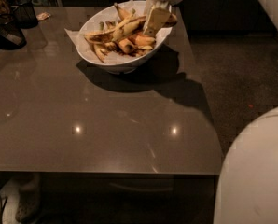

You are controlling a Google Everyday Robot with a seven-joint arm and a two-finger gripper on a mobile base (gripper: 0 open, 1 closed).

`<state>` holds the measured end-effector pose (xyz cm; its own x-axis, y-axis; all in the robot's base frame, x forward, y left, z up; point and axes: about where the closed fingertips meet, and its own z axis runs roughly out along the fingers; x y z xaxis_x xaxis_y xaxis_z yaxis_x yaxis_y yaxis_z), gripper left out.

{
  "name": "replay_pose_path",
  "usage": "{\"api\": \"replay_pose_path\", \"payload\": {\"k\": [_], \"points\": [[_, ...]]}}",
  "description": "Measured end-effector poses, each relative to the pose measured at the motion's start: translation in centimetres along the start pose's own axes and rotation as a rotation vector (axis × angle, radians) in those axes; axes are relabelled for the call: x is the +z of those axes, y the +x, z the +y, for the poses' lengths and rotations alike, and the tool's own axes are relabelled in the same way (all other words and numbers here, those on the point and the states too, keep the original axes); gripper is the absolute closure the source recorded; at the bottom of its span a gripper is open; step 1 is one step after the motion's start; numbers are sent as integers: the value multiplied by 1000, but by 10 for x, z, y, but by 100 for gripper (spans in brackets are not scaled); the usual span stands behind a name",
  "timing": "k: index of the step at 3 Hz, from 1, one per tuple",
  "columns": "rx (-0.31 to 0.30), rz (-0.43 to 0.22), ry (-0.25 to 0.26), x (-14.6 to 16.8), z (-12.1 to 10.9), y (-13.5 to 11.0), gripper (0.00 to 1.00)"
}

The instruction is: Pick banana from white bowl

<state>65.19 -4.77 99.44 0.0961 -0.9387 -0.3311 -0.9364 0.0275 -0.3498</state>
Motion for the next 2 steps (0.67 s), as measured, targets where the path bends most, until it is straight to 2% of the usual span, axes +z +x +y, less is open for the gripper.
{"api": "replay_pose_path", "payload": {"k": [1,2], "points": [[9,-8,31,-20,12,-2,100],[58,-15,77,-44,34,1,100]]}}
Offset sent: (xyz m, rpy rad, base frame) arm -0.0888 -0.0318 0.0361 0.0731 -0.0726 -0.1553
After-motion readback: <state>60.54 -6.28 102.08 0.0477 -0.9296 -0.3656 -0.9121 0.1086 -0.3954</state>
